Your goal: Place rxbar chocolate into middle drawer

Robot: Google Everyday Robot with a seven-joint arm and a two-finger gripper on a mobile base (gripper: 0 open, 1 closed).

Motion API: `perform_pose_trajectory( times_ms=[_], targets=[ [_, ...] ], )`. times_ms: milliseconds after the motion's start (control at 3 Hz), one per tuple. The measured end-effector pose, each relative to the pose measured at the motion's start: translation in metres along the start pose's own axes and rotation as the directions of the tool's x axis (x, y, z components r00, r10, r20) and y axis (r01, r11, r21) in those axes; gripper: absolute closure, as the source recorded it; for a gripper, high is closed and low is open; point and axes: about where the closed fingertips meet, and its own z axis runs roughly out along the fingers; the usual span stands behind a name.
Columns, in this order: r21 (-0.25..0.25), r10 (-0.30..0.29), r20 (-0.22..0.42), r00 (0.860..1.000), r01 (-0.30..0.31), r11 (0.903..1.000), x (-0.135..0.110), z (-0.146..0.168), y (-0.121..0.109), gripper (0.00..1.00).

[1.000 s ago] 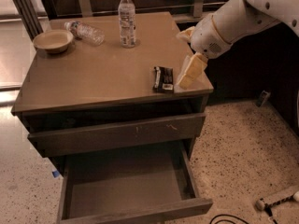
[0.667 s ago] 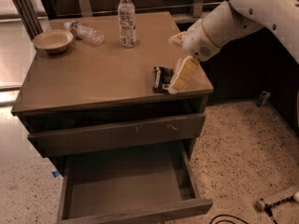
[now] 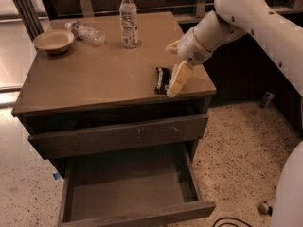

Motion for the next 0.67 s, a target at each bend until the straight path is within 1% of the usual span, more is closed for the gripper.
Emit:
perform_pose_trajectory(
  times_ms=[333, 667],
  targets=[
    [0.000, 0.011, -0.011, 1.000, -0.011, 0.9999, 0.0055, 0.0087, -0.0055, 0.00],
    [0.020, 0.011, -0.009, 1.000, -0.010, 0.9997, 0.0045, 0.0145, -0.0105, 0.00]
  ],
)
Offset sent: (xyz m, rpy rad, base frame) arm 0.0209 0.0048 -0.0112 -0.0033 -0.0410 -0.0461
